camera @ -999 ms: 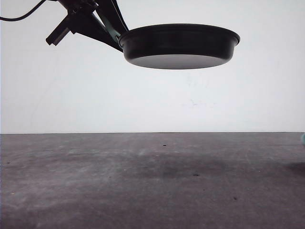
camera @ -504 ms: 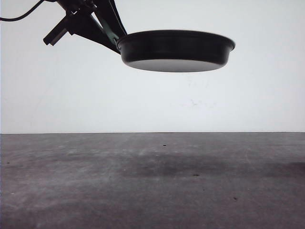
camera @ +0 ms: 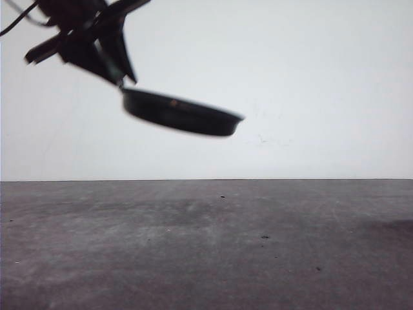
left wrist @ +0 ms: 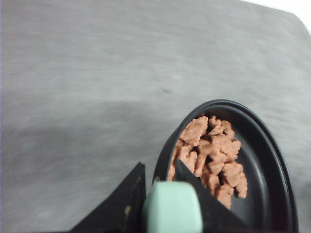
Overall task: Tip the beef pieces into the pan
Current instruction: 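Lower the pan of beef cubes onto the table with the left gripper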
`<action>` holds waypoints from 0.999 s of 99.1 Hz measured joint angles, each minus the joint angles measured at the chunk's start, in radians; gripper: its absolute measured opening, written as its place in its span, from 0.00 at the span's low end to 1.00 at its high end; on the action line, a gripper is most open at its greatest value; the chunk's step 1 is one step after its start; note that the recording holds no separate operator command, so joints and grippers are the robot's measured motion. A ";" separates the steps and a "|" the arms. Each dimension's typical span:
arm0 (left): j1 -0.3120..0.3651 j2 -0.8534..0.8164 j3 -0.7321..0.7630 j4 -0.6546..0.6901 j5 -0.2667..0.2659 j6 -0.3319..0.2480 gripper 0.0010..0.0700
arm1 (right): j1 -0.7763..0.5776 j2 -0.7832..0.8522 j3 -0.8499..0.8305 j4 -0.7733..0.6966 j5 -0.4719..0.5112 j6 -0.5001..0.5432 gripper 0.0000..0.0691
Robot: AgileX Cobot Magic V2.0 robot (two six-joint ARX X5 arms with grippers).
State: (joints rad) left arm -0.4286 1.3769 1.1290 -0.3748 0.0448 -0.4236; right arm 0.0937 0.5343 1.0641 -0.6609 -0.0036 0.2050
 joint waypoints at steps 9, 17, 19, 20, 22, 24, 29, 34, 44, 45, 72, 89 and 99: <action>0.031 0.009 -0.046 -0.010 0.012 -0.007 0.07 | 0.005 -0.074 -0.002 -0.077 0.002 0.000 0.02; 0.045 0.027 -0.083 -0.008 0.026 -0.009 0.07 | 0.005 -0.133 -0.002 -0.134 0.003 0.000 0.02; 0.046 0.031 -0.093 -0.006 0.029 -0.010 0.07 | 0.005 -0.146 -0.002 -0.145 0.003 0.000 0.02; 0.046 0.032 -0.098 -0.003 0.031 -0.010 0.07 | 0.005 -0.152 -0.002 -0.149 0.003 0.000 0.02; 0.047 0.035 -0.111 0.005 0.033 -0.010 0.07 | 0.005 -0.164 -0.002 -0.157 0.003 0.000 0.02; 0.047 0.035 -0.124 0.013 0.034 -0.010 0.07 | 0.005 -0.175 -0.002 -0.163 0.003 0.000 0.02; 0.047 0.036 -0.156 0.038 0.042 -0.010 0.07 | 0.005 -0.196 -0.002 -0.169 0.005 0.000 0.02; 0.049 0.036 -0.187 0.072 0.058 -0.010 0.07 | 0.005 -0.206 -0.002 -0.174 0.005 0.000 0.02; 0.053 0.036 -0.237 0.128 0.068 -0.011 0.07 | 0.005 -0.207 -0.003 -0.196 0.005 0.000 0.02; 0.053 0.036 -0.242 0.134 0.068 -0.011 0.07 | 0.005 -0.207 -0.004 -0.197 0.005 0.000 0.02; 0.069 0.046 -0.283 0.177 0.068 -0.011 0.07 | 0.005 -0.207 -0.005 -0.244 0.002 0.002 0.02; 0.075 0.060 -0.283 0.162 0.058 -0.014 0.07 | 0.005 -0.207 -0.005 -0.247 0.002 0.013 0.02; 0.075 0.072 -0.283 0.146 0.058 -0.018 0.07 | 0.005 -0.207 -0.005 -0.247 -0.002 0.019 0.02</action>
State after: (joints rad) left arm -0.3538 1.4487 0.8459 -0.2287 0.1028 -0.4412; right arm 0.0990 0.3271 1.0595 -0.9077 -0.0055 0.2245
